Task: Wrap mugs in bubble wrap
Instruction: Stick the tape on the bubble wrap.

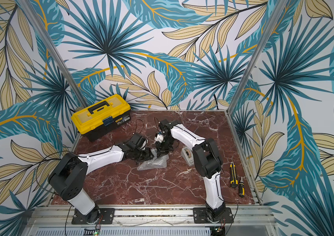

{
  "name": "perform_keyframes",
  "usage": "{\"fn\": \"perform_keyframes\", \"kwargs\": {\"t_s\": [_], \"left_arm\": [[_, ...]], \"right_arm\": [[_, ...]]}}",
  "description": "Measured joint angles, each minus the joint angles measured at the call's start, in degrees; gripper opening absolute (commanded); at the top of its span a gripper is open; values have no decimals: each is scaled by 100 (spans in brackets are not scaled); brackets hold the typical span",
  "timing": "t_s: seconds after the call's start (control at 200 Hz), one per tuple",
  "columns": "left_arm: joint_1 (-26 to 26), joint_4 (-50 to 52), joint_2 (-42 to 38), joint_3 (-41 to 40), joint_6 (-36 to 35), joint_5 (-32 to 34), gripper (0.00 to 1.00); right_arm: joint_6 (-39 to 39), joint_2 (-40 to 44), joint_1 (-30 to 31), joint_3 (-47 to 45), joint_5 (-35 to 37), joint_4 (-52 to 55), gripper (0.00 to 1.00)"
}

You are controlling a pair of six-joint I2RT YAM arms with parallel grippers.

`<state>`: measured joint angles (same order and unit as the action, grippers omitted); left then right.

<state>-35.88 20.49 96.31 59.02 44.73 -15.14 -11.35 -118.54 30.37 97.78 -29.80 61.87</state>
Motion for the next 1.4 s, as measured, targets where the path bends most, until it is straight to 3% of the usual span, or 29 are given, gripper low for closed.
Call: {"fn": "perform_keyframes", "kwargs": {"t_s": [0.971, 1.402], "left_arm": [[-205, 361, -358, 37, -243, 721, 64], [-315, 389, -330, 151, -343, 964, 70]], "right_arm": [[-192, -83, 48, 92, 208, 15, 0], [-238, -83, 81, 101, 278, 13, 0]]}}
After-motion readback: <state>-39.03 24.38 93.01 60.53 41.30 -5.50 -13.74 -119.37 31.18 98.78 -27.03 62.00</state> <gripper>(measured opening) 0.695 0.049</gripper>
